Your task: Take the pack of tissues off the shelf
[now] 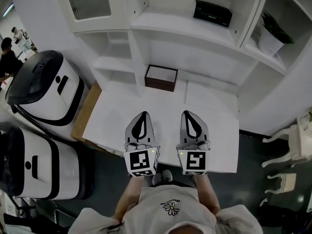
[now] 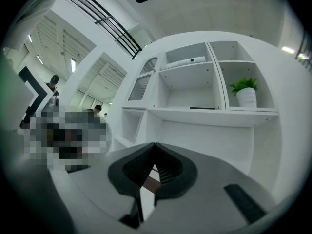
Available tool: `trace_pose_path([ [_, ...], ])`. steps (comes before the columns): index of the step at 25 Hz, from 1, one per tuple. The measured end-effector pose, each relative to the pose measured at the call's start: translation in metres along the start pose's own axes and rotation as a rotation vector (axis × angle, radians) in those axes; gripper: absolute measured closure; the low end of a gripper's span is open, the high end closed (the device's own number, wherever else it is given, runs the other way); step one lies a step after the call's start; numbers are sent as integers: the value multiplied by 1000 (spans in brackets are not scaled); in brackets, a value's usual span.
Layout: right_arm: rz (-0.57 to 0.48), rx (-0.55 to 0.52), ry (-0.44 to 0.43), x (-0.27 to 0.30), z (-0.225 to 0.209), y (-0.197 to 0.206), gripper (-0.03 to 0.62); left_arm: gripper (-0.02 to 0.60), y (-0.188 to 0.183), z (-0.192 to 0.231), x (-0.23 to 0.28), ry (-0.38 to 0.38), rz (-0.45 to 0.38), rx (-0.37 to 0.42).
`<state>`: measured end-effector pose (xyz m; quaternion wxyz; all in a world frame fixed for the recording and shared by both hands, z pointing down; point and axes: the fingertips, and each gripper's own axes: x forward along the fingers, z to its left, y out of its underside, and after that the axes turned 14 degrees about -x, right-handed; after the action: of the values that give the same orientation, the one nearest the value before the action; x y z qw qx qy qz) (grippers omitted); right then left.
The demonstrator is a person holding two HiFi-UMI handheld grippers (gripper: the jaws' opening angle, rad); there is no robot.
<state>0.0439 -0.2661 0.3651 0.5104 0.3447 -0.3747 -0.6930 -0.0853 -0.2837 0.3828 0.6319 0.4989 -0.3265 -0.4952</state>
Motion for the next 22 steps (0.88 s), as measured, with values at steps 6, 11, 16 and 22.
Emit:
trace_pose_path([
  [6,-4,11,-10,4,-3,8,591,583,2,5,4,-44,-1,12],
  [11,-12,10,-7,9,-8,12,592,583,-3,10,7,-66,-18,10],
  [16,-7,45,-31,13,-8,17,591,583,-6,10,13,-72,-28,3],
  [22,-4,75,-17,9,-16,22,591,583,-6,1,23,-56,-27,-2],
])
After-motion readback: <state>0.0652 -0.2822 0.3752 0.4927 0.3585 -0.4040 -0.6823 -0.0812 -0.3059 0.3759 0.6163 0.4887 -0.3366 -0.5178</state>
